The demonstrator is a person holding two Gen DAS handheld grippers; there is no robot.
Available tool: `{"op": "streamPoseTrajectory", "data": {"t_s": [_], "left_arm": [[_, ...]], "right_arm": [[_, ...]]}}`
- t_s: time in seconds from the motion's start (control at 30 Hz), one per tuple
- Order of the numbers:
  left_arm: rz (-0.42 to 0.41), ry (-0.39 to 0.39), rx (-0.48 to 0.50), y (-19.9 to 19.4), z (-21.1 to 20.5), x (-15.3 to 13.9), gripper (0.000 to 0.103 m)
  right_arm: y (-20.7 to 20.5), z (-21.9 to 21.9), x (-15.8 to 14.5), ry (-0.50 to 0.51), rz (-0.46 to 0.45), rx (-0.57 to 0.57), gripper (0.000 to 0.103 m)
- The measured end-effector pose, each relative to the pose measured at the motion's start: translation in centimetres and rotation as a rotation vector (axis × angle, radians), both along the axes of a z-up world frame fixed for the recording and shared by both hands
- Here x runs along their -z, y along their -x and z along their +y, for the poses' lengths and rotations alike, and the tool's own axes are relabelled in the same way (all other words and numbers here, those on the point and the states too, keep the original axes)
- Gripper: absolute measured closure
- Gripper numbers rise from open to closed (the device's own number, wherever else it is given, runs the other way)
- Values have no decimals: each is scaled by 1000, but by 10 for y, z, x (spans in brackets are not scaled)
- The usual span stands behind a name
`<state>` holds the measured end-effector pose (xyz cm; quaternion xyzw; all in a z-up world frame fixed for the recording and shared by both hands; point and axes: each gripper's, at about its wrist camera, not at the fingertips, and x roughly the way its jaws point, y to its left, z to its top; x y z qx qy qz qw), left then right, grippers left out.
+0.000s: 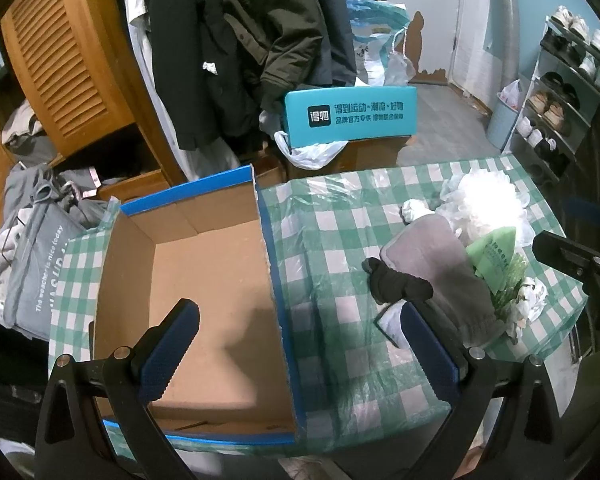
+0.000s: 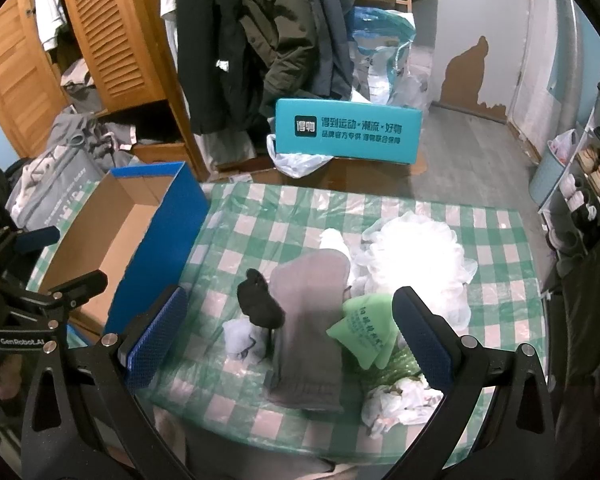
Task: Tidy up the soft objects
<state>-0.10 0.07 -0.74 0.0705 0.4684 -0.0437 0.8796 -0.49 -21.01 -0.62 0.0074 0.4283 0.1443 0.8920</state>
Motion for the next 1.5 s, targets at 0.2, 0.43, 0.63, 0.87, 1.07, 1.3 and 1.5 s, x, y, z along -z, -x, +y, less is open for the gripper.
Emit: {"op": "streamPoseTrajectory", "data": {"t_s": [0.2, 0.43, 0.63, 0.87, 1.07, 1.3, 1.5], "left_arm": [[5, -4, 7, 2, -2, 3, 1], [4, 1, 5, 4, -3, 4, 1], [7, 0, 5, 3, -3, 4, 1], [8, 0, 6, 3, -3, 5, 1], [19, -1, 5, 4, -8, 10, 1], [36, 6, -2, 0, -6, 13, 1], [54, -4, -2, -4, -7, 16, 1]], "right_arm": [[0, 0, 2, 2, 3, 2, 2], [2, 0, 5, 4, 4, 2, 2], [1, 1, 4, 7, 6, 2, 2], [1, -1, 8, 13, 6, 0, 2], [2, -3, 10, 13, 9, -1, 2], [0, -7, 14, 24, 11, 4, 2], [-3, -10, 13, 33, 19, 15, 2]]}}
